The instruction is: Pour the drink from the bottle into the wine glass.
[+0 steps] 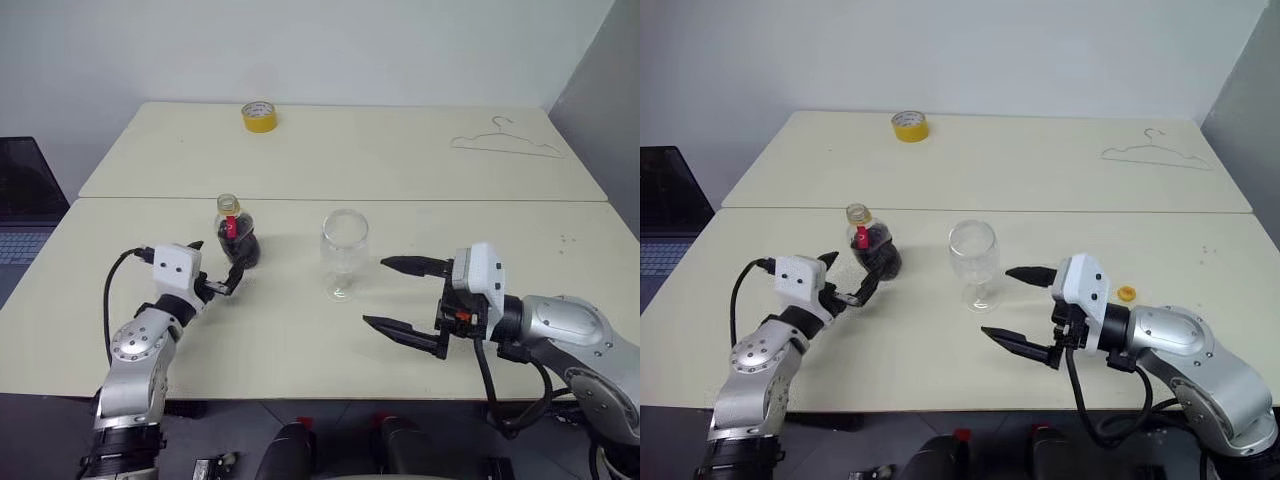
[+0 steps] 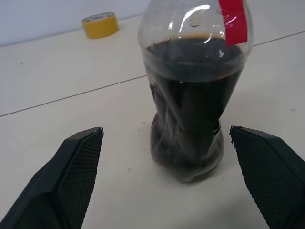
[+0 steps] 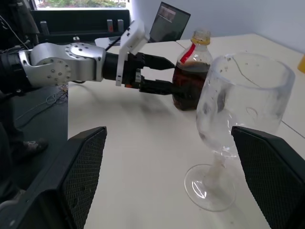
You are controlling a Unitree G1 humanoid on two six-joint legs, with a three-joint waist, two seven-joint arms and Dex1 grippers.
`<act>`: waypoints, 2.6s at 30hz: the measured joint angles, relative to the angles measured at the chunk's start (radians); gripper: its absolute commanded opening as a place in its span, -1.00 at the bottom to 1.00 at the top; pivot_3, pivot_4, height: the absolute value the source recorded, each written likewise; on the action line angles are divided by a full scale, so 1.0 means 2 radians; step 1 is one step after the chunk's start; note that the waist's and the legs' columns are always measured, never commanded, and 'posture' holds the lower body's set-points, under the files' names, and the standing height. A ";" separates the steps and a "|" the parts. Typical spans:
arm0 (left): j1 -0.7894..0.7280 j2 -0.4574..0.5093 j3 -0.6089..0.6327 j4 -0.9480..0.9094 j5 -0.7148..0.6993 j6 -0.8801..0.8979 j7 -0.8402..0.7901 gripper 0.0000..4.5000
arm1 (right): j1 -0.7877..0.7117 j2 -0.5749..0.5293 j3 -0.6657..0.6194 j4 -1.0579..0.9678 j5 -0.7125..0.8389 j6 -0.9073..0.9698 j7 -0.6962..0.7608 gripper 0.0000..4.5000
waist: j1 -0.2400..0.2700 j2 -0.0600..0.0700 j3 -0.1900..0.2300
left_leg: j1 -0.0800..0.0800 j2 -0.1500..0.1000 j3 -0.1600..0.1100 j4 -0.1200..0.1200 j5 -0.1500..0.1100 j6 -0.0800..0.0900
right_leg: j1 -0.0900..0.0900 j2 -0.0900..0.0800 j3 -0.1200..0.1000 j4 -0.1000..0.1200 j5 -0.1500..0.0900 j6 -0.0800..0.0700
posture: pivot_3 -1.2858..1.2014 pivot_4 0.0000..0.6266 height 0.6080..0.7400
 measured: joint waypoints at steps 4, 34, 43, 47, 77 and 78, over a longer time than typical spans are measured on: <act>-0.019 0.000 -0.010 0.004 0.006 0.005 -0.004 1.00 | -0.021 -0.018 -0.015 -0.008 0.028 0.017 0.000 0.99 | 0.000 0.000 0.000 | 0.000 0.000 0.000 0.000 0.000 0.000 | 0.000 0.000 0.000 0.000 0.000 0.000 | 0.03 -0.52 1.00; -0.081 -0.018 -0.028 0.038 0.014 0.047 0.019 -0.72 | -0.070 -0.015 -0.018 -0.007 0.055 0.033 -0.055 1.00 | 0.000 0.000 0.000 | 0.000 0.000 0.000 0.000 0.000 0.000 | 0.000 0.000 0.000 0.000 0.000 0.000 | 0.03 -0.52 1.00; -0.112 -0.028 -0.054 -0.014 0.017 0.058 0.018 -0.72 | -0.070 -0.022 -0.038 -0.005 0.067 0.038 -0.065 1.00 | 0.001 0.000 0.000 | -0.001 0.000 0.000 0.000 0.000 0.000 | -0.001 0.000 0.000 0.000 0.000 0.000 | 0.03 -0.52 1.00; -0.143 -0.014 -0.077 -0.017 0.034 0.045 0.003 -0.72 | -0.047 -0.036 -0.064 -0.005 0.083 0.046 -0.068 1.00 | 0.001 -0.001 0.000 | -0.001 0.000 0.000 0.000 0.000 0.000 | -0.001 0.000 0.000 0.000 0.000 0.000 | 0.03 -0.52 1.00; -0.264 0.067 -0.161 0.167 0.223 -0.330 -0.035 -0.73 | -0.096 0.026 0.024 0.002 0.049 0.071 -0.155 1.00 | -0.001 -0.001 0.000 | -0.002 0.000 0.000 0.000 0.000 0.000 | -0.002 0.000 0.000 0.000 0.000 0.000 | 0.03 -0.52 1.00; -0.268 0.070 -0.161 0.167 0.227 -0.336 -0.035 -0.73 | -0.096 0.028 0.024 0.003 0.044 0.071 -0.155 1.00 | -0.001 -0.001 0.000 | -0.002 0.000 0.000 0.000 0.000 0.000 | -0.002 0.000 0.000 0.000 0.000 0.000 | 0.03 -0.52 1.00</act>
